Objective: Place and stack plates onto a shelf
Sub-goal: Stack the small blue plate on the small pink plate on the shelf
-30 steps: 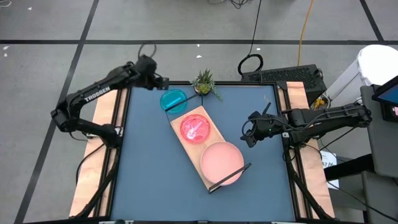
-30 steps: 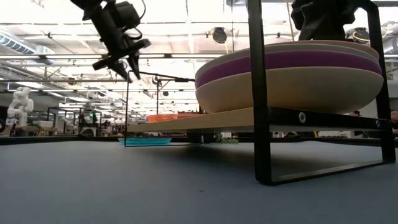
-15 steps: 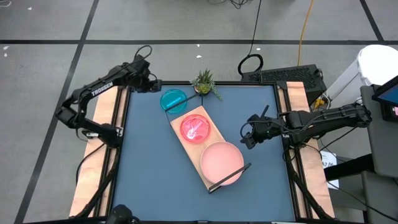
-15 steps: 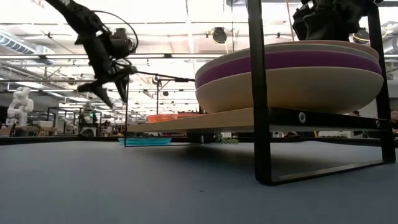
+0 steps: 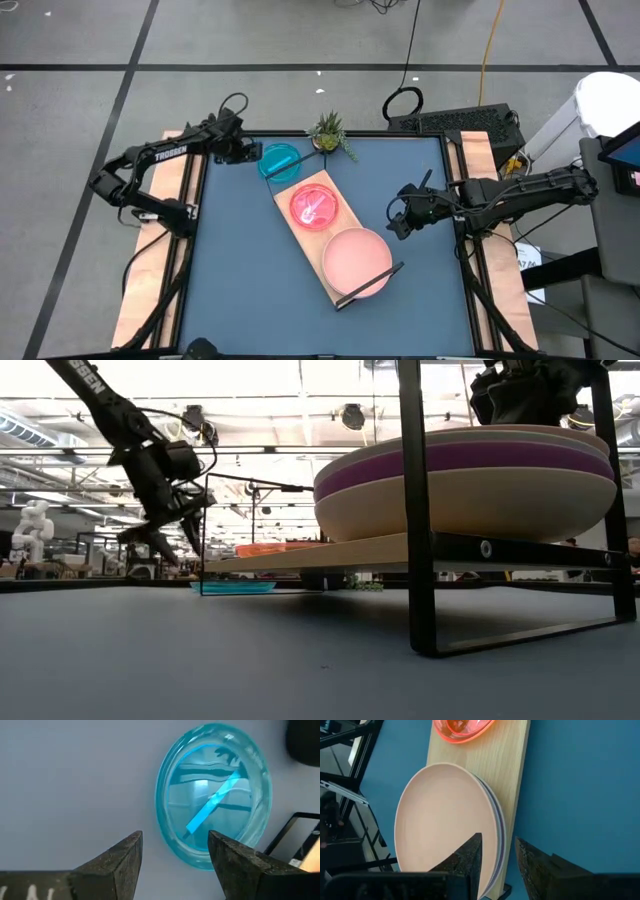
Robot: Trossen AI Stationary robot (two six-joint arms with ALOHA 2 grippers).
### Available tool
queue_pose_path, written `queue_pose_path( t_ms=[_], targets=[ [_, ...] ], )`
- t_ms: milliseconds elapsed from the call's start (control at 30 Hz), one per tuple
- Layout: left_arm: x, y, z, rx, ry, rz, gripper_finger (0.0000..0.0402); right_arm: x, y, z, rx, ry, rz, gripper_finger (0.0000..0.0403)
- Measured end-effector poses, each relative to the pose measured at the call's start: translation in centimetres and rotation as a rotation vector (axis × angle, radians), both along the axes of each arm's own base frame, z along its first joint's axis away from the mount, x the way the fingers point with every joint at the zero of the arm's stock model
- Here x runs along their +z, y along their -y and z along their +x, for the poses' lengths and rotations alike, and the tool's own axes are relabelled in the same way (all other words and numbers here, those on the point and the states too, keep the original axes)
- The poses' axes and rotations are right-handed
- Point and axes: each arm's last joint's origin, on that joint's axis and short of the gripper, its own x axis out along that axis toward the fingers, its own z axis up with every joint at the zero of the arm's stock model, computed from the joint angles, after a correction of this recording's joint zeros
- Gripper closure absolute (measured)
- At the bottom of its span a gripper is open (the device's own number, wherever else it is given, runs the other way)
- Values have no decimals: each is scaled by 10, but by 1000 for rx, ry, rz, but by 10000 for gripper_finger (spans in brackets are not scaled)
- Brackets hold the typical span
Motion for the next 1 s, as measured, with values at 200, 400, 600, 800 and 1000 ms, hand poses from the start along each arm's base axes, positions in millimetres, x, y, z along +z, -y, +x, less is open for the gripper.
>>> queue_pose_path(
  t_ms=[200,400,600,800,1000],
  targets=[
    [-16,8,2,-13,30,32,172,0,2,0,-43,6,-40,300],
    [-33,17,2,41,66,11,172,1,3,1,-74,25,-71,300],
    [-45,25,1,81,108,22,172,1,3,1,-74,26,-71,300],
    [-58,31,-4,173,176,22,172,1,3,1,-72,26,-73,300],
    [-62,33,-6,229,224,30,172,1,3,1,-67,24,-79,300]
  ],
)
